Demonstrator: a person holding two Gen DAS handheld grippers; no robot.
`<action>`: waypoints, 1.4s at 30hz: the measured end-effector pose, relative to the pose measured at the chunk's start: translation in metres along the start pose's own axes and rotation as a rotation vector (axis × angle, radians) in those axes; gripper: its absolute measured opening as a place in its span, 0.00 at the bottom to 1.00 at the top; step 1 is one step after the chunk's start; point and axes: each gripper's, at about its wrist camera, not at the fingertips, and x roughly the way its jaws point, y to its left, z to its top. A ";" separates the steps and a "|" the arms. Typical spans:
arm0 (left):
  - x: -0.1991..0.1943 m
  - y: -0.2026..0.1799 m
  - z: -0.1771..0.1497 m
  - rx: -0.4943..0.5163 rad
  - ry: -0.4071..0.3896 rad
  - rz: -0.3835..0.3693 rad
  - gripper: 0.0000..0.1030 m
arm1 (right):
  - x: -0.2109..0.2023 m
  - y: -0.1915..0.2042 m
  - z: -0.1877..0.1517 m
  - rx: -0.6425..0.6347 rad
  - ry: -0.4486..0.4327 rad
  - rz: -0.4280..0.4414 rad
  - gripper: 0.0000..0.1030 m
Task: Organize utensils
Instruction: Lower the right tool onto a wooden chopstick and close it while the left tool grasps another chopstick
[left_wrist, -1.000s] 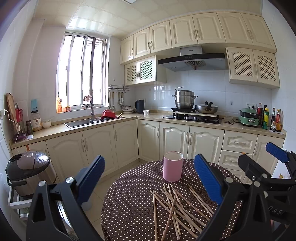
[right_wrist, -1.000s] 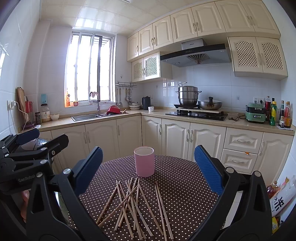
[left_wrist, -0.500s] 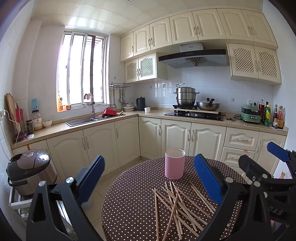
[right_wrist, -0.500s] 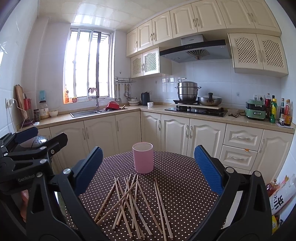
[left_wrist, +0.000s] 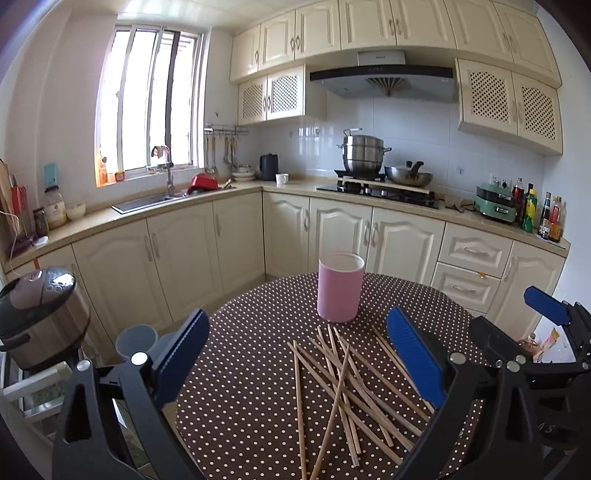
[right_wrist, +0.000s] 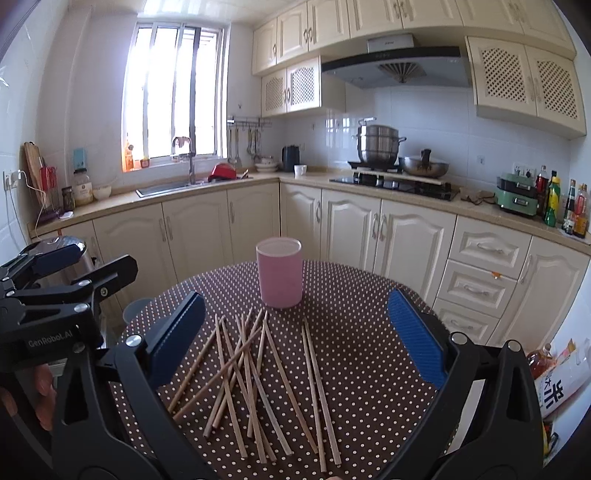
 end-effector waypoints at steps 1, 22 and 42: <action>0.005 0.000 -0.003 -0.002 0.012 0.005 0.93 | 0.005 -0.003 -0.003 0.011 0.021 0.004 0.94; 0.176 0.027 -0.079 0.064 0.527 0.034 0.90 | 0.111 -0.070 -0.063 0.099 0.360 -0.042 0.83; 0.246 0.018 -0.059 0.109 0.633 -0.031 0.43 | 0.209 -0.050 -0.068 -0.038 0.576 0.087 0.39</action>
